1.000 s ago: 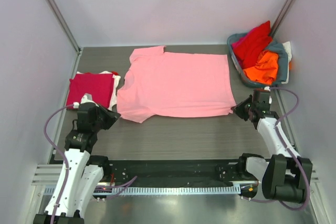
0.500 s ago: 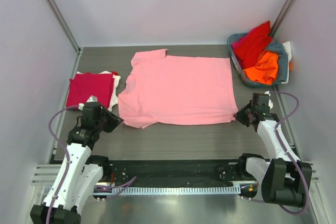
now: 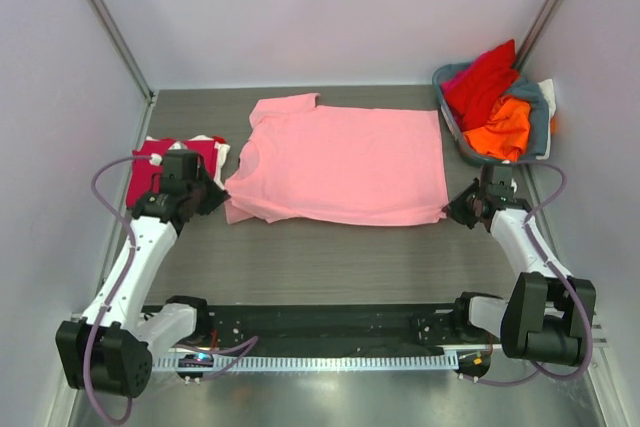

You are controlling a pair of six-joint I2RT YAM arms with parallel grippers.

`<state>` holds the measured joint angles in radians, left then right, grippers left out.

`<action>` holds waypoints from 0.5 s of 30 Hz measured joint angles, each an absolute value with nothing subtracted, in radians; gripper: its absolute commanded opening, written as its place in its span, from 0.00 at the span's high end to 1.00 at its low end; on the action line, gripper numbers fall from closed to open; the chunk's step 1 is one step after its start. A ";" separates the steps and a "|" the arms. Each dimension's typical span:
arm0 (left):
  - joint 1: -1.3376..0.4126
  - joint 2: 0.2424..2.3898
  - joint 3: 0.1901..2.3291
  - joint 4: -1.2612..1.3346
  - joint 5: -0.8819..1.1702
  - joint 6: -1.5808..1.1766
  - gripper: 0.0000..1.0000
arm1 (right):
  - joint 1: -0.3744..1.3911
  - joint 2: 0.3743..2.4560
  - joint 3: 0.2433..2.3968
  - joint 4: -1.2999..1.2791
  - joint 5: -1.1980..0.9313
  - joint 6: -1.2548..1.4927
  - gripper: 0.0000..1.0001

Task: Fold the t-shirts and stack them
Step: Fold the tshirt

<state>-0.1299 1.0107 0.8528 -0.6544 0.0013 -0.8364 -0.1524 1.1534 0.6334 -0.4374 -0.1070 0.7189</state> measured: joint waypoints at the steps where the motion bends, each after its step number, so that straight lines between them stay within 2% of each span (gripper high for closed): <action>1: -0.130 1.023 0.868 -0.651 -0.007 -0.832 1.00 | -0.152 1.163 0.645 -0.436 -0.107 0.719 0.99; 15: -0.130 1.258 1.086 -0.625 -0.062 -0.814 1.00 | -0.152 1.362 0.803 -0.427 -0.112 0.797 0.99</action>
